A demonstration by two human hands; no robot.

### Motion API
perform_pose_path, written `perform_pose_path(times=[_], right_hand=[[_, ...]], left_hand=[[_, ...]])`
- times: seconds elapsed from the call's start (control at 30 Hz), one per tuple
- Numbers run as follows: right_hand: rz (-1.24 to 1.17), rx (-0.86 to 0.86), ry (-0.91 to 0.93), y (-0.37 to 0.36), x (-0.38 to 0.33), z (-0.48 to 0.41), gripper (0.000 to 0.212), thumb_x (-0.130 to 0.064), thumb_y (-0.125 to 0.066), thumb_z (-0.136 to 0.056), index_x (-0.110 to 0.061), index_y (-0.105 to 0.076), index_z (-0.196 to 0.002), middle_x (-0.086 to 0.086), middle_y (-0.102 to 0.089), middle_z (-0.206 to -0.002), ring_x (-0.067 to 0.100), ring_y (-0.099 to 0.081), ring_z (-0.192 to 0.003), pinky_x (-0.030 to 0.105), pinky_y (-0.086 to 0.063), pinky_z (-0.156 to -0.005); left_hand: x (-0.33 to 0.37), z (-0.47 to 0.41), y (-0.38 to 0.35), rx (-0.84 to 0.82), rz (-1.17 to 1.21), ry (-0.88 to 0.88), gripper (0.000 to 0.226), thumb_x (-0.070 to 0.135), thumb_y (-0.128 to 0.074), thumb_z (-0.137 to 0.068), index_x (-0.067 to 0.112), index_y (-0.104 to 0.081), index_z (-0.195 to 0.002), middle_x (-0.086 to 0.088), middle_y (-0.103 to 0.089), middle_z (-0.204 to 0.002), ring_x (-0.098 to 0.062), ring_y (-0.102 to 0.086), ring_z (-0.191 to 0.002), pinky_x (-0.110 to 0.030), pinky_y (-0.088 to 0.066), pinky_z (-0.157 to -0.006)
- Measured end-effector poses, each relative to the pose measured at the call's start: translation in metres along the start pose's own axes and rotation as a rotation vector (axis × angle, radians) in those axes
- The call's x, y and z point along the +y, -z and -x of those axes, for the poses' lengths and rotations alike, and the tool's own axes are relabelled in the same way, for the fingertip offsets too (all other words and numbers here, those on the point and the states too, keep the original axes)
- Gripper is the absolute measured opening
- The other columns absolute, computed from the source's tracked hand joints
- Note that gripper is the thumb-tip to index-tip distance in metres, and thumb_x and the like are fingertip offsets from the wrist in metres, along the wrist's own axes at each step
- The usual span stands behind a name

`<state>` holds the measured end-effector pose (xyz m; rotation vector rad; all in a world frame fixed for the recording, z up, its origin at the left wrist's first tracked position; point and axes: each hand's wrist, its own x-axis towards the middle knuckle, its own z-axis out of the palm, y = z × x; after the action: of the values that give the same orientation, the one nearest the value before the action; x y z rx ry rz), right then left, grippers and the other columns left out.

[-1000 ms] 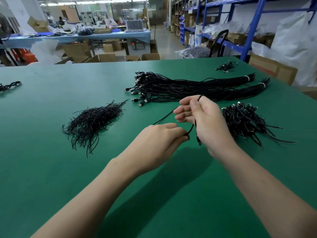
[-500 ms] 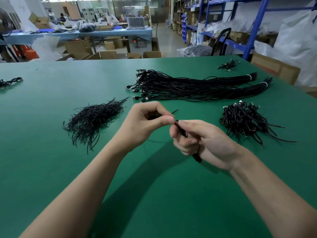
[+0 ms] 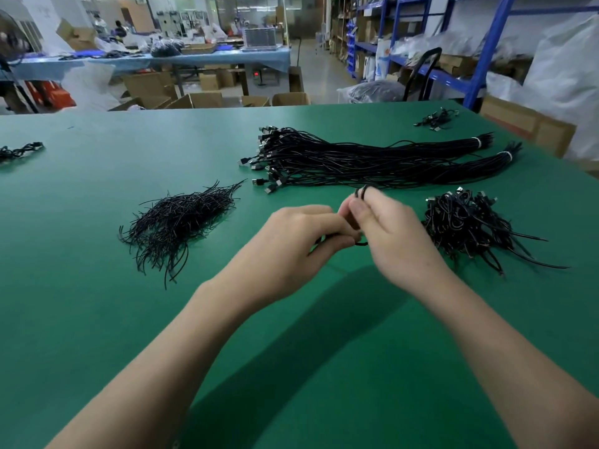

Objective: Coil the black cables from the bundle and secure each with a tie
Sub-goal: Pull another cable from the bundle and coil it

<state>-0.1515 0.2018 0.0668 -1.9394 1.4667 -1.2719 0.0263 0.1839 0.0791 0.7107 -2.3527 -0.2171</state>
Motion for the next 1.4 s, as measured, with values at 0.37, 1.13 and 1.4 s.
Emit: perform_pose_path(times=[0.37,1.13,1.4], right_hand=[[-1.124,-0.535,-0.246,-0.002,-0.006,0.018,0.032,-0.025,-0.034,-0.106,-0.008,-0.058,-0.093,-0.008,-0.031,-0.057,0.010,-0.022,-0.052,0.027,-0.018,-0.053],[-0.025,-0.169,-0.083,-0.022,0.015,0.003,0.036,-0.024,-0.039,-0.108,-0.011,-0.046,-0.075,-0.007,-0.057,-0.056,0.019,-0.046,-0.053,0.041,-0.043,-0.055],[-0.440,-0.510,-0.259,-0.015,0.019,0.002,0.042,-0.024,-0.029,-0.111,-0.005,-0.062,-0.093,-0.007,-0.035,-0.060,0.009,-0.025,-0.054,0.020,-0.023,-0.050]], left_hand=[[-0.027,-0.005,-0.008,0.270,0.743,0.305,0.008,0.009,-0.070,-0.091,0.014,-0.070,-0.084,0.011,-0.070,-0.076,-0.003,-0.059,-0.071,-0.016,-0.047,-0.070],[-0.018,-0.003,0.006,-0.037,-0.046,0.055,0.006,0.022,-0.077,-0.088,0.018,-0.079,-0.084,0.006,-0.061,-0.075,0.000,-0.048,-0.065,-0.015,-0.037,-0.065],[-0.042,0.005,-0.007,0.053,0.268,0.167,0.009,0.018,-0.084,-0.082,0.017,-0.076,-0.086,0.006,-0.071,-0.072,-0.010,-0.064,-0.067,-0.019,-0.049,-0.070]])
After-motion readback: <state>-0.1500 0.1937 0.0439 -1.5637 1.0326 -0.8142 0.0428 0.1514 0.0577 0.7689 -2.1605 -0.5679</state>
